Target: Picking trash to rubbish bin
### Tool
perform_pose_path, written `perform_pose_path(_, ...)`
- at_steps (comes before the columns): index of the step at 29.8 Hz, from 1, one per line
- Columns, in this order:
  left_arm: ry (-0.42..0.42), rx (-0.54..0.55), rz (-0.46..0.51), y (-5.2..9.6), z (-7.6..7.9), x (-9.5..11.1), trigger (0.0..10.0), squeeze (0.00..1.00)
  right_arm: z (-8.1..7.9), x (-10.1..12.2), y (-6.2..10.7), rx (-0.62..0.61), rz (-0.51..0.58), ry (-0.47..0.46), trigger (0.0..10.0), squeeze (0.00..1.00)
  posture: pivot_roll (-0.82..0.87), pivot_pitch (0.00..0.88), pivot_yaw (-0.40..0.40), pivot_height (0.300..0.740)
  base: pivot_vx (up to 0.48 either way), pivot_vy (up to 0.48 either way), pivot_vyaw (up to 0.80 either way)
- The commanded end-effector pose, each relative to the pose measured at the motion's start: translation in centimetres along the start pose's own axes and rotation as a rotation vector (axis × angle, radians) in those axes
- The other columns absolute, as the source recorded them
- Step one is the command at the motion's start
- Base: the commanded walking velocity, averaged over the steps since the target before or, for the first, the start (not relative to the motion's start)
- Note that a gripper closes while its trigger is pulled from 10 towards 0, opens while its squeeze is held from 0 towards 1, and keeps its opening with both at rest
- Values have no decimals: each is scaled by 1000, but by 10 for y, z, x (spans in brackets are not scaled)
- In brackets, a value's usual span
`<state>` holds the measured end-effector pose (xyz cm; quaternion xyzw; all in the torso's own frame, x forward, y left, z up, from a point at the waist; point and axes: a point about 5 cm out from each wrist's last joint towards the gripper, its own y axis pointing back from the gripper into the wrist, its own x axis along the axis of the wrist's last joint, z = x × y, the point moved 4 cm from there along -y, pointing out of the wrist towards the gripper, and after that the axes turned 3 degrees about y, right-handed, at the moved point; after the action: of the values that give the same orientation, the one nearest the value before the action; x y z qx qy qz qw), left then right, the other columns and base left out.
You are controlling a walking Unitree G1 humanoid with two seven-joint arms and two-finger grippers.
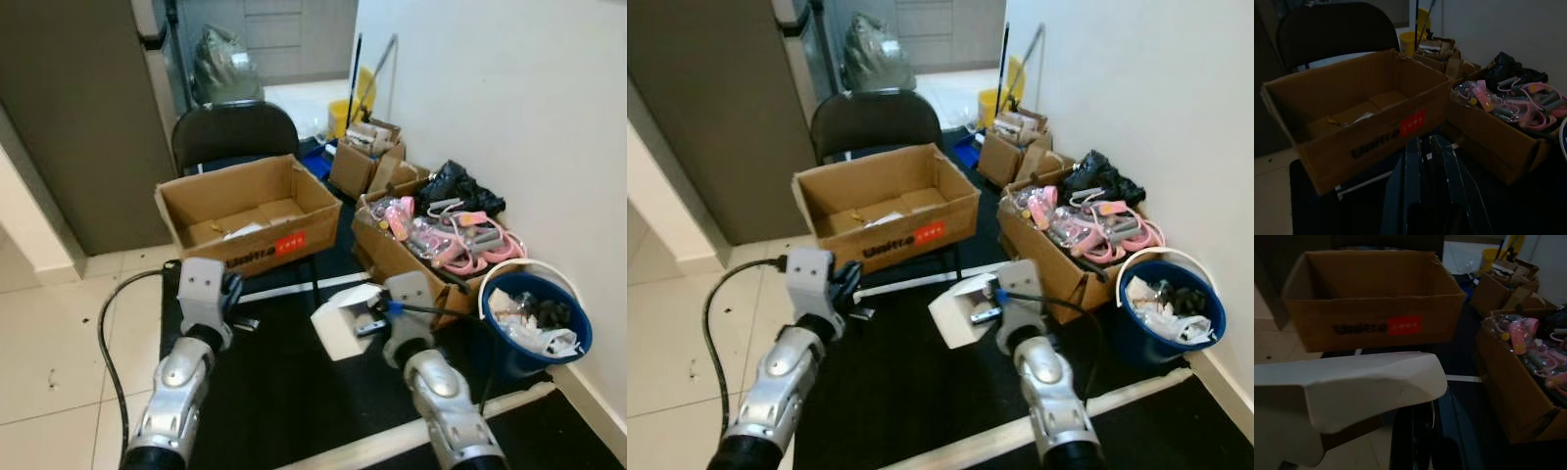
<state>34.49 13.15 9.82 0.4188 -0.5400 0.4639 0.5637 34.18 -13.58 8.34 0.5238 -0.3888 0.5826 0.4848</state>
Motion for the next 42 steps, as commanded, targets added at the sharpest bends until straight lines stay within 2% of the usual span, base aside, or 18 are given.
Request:
perform_pose_path(1, -1, -7, -9, 0, 3, -1, 10000, 0, 6, -3, 1, -15, -10, 9, 10000, 0, -23, 56, 17, 740, 371, 0, 0)
perform_pose_path(5, -1, -7, -9, 0, 3, -1, 10000, 0, 2, -3, 1, 11, -18, 67, 10000, 0, -24, 57, 15, 740, 371, 0, 0)
perform_pose_path(12, 1, -7, -8, 1, 3, -1, 10000, 0, 2, -3, 1, 6, -24, 78, 10000, 0, -24, 58, 14, 740, 370, 0, 543)
perform_pose_path(13, 0, -8, -9, 1, 3, -1, 10000, 0, 5, -4, 1, -19, -20, 36, 10000, 0, -22, 58, 14, 740, 371, 0, 0)
perform_pose_path(35, -11, -16, -15, 1, 3, -1, 10000, 0, 11, -6, 1, -50, -32, 17, 10000, 0, -19, 59, 18, 740, 363, 0, 0)
perform_pose_path(42, -11, -15, -15, 1, 3, -1, 10000, 0, 12, -9, 1, -56, -46, 5, 10000, 0, -20, 59, 18, 740, 354, 0, -626)
